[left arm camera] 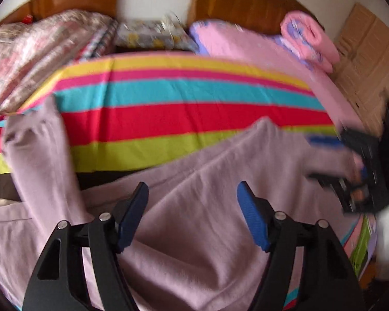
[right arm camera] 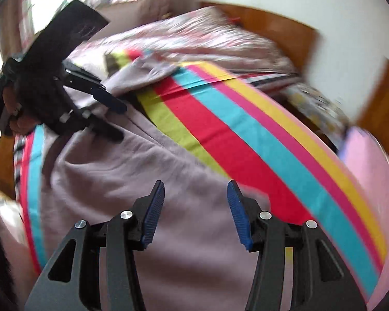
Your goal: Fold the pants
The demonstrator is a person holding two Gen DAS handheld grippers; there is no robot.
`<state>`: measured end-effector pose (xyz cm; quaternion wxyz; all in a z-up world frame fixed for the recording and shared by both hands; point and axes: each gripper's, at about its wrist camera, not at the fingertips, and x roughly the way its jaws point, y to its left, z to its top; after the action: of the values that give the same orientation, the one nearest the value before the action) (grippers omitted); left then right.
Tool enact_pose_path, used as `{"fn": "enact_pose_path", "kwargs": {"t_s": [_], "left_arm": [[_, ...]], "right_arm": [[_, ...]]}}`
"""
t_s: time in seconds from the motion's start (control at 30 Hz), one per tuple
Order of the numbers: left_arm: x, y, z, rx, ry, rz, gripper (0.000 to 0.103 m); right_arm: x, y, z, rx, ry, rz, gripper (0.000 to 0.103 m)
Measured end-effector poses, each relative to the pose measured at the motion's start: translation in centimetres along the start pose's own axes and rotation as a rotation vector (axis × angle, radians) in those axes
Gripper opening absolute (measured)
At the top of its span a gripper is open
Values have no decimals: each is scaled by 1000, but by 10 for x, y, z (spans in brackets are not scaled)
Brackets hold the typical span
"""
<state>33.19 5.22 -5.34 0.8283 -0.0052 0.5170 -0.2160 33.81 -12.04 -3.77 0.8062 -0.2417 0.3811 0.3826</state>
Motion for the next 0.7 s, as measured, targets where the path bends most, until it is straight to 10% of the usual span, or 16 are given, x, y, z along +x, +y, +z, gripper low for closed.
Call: {"fn": "enact_pose_path", "kwargs": {"t_s": [0.33, 0.47, 0.7], "left_arm": [[51, 17, 13, 160, 216, -27, 49], [64, 14, 13, 216, 248, -6, 47], [60, -9, 2, 320, 241, 72, 8]], "right_arm": [[68, -5, 18, -202, 147, 174, 35], [69, 3, 9, -235, 155, 206, 12], [41, 13, 5, -257, 57, 96, 3]]}}
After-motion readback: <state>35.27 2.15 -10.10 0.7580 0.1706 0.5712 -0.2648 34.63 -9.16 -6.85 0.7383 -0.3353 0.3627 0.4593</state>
